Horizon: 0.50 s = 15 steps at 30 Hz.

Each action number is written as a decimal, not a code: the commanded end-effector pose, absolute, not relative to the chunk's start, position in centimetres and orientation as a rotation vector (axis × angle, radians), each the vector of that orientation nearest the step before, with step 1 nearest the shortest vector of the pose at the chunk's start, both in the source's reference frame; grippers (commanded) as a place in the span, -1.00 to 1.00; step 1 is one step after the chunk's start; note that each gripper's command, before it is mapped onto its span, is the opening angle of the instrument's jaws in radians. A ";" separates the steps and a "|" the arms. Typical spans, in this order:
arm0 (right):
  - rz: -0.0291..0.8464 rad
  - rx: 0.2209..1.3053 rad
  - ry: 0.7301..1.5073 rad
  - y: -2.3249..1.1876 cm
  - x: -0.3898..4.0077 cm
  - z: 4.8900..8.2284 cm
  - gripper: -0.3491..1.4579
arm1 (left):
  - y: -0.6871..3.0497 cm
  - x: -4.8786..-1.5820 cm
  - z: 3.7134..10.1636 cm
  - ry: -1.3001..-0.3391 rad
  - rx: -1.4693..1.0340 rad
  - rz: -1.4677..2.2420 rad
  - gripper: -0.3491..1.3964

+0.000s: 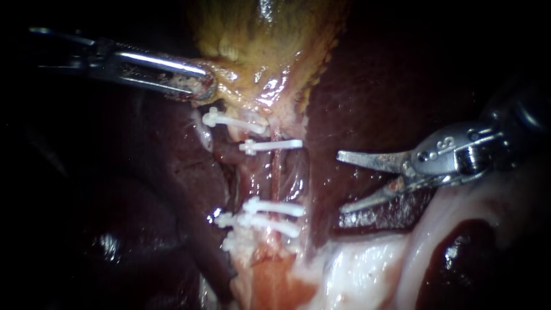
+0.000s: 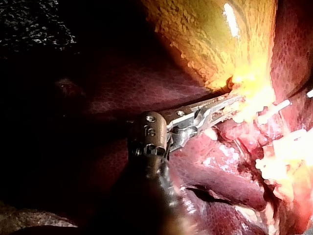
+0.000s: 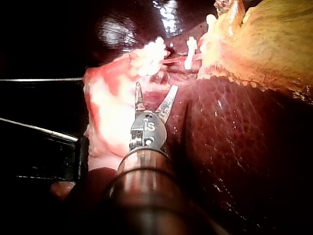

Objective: Go to the cutting position right tube

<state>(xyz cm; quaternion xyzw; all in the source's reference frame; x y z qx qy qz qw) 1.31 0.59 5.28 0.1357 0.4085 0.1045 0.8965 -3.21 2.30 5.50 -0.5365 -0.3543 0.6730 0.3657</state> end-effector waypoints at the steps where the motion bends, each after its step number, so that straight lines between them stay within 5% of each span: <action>1: 0.218 0.281 0.846 0.59 1.31 5.28 0.99 | 2.30 -3.19 5.49 -0.914 -1.381 1.730 -1.00; 15: 0.217 0.297 0.847 0.63 1.39 5.28 0.99 | 2.60 -2.50 4.81 -0.895 -1.385 1.683 -1.00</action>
